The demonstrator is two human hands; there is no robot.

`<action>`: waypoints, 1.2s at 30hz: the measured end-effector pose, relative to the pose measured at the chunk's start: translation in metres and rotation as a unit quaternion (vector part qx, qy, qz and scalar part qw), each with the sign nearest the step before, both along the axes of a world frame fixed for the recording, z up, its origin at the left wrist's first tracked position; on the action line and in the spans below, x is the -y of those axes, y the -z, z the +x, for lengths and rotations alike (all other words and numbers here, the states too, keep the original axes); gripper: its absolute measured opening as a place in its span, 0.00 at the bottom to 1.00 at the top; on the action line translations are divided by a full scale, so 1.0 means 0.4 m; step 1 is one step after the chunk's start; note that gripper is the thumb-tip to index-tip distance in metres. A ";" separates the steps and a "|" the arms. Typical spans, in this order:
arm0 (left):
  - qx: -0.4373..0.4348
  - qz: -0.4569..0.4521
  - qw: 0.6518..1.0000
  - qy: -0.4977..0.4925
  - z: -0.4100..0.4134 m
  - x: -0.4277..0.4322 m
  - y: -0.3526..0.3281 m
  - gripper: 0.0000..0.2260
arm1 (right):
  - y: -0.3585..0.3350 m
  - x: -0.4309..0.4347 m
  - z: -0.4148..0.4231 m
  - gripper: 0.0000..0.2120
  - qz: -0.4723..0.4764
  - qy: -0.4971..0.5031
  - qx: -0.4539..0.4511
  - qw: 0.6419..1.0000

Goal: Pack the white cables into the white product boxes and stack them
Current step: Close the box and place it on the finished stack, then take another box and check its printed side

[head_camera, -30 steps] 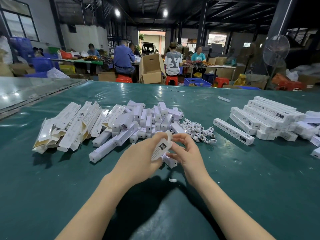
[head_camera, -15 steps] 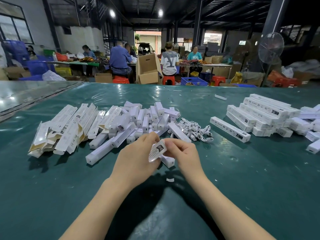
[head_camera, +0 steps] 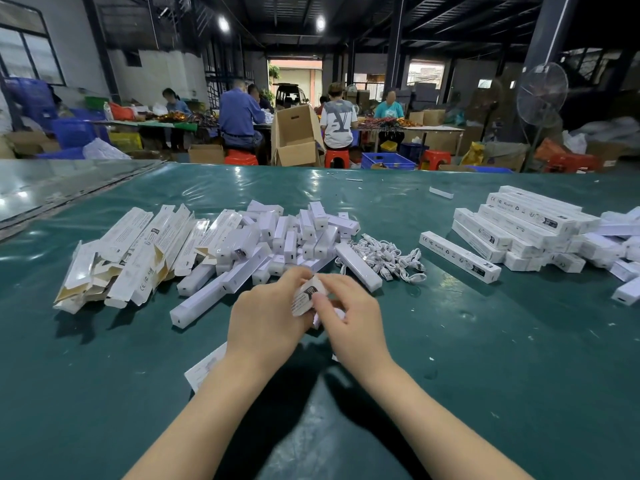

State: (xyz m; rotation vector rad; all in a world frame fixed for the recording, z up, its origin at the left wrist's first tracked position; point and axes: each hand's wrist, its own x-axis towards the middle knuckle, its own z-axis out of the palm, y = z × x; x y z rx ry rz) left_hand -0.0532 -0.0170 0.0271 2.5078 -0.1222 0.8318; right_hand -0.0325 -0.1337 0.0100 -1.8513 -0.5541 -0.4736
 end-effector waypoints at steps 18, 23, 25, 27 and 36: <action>0.034 -0.123 0.991 0.038 -0.006 0.006 -0.018 0.13 | -0.024 -0.021 -0.015 0.10 0.311 -0.066 -0.115 0.941; -0.049 -0.119 0.987 0.099 -0.001 -0.004 -0.018 0.14 | -0.029 -0.003 -0.001 0.14 0.348 -0.084 -0.166 0.919; -0.082 -0.107 0.983 0.126 -0.001 -0.008 -0.021 0.14 | -0.030 0.004 0.009 0.16 0.370 -0.097 -0.211 0.899; -0.095 -0.103 0.979 0.144 -0.001 -0.009 -0.022 0.13 | -0.029 0.007 0.013 0.16 0.359 -0.087 -0.198 0.908; -0.044 -0.105 0.987 0.112 0.006 -0.007 -0.012 0.12 | -0.018 0.011 0.015 0.08 0.224 -0.047 -0.086 0.970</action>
